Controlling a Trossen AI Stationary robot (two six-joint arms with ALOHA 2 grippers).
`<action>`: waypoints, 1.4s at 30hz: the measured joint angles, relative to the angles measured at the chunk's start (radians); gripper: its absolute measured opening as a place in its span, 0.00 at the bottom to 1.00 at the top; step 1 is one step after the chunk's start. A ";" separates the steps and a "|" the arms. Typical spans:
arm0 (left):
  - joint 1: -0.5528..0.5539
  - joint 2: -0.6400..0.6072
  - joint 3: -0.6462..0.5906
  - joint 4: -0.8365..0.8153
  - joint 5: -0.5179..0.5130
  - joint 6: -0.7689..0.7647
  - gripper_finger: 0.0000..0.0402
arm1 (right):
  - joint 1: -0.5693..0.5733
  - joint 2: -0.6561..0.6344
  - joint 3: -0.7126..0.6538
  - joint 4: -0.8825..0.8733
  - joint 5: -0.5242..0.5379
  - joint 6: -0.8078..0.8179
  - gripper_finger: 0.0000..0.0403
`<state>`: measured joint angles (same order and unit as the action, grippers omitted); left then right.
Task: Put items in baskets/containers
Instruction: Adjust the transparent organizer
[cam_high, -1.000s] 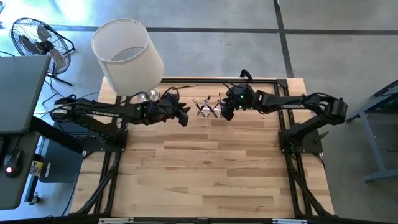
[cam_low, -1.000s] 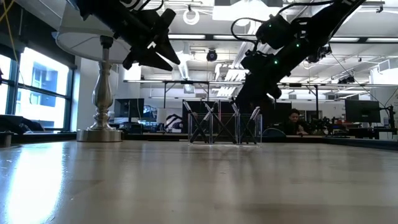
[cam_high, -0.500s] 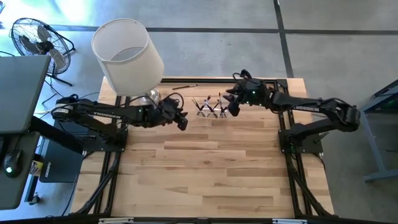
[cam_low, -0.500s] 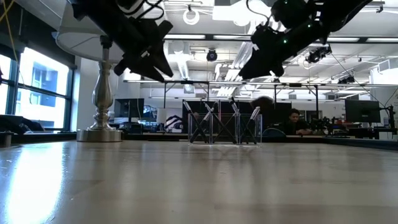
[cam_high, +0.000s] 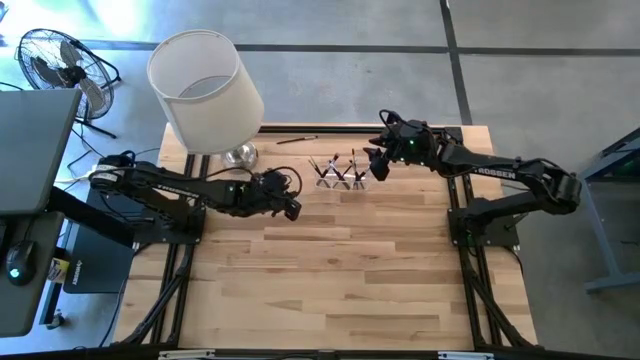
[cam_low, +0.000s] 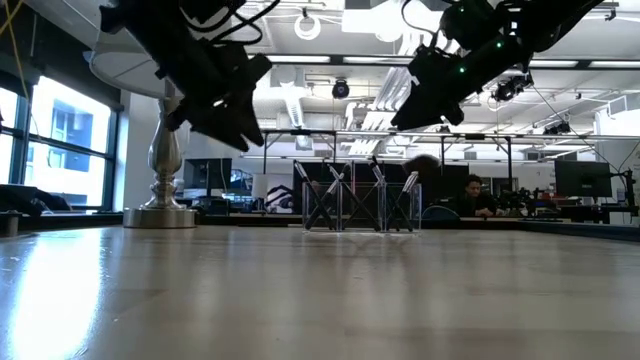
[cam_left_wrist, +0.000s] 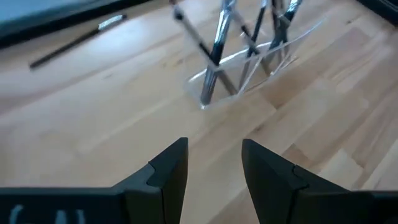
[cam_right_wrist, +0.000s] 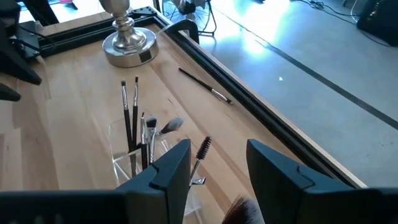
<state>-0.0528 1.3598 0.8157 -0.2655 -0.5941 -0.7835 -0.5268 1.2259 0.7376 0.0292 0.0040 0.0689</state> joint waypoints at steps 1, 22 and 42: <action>-0.001 0.000 -0.016 0.011 0.001 -0.023 0.37 | -0.001 0.000 0.000 0.000 0.000 0.000 0.37; -0.062 0.388 -0.328 0.517 -0.272 -0.211 0.37 | -0.002 0.001 0.000 -0.018 -0.005 -0.004 0.37; 0.047 0.590 -0.225 0.618 -0.456 -0.102 0.37 | -0.002 0.001 0.000 -0.093 -0.002 -0.007 0.37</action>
<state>-0.0054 1.9499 0.5911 0.3524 -1.0500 -0.8857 -0.5289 1.2270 0.7376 -0.0635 0.0017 0.0620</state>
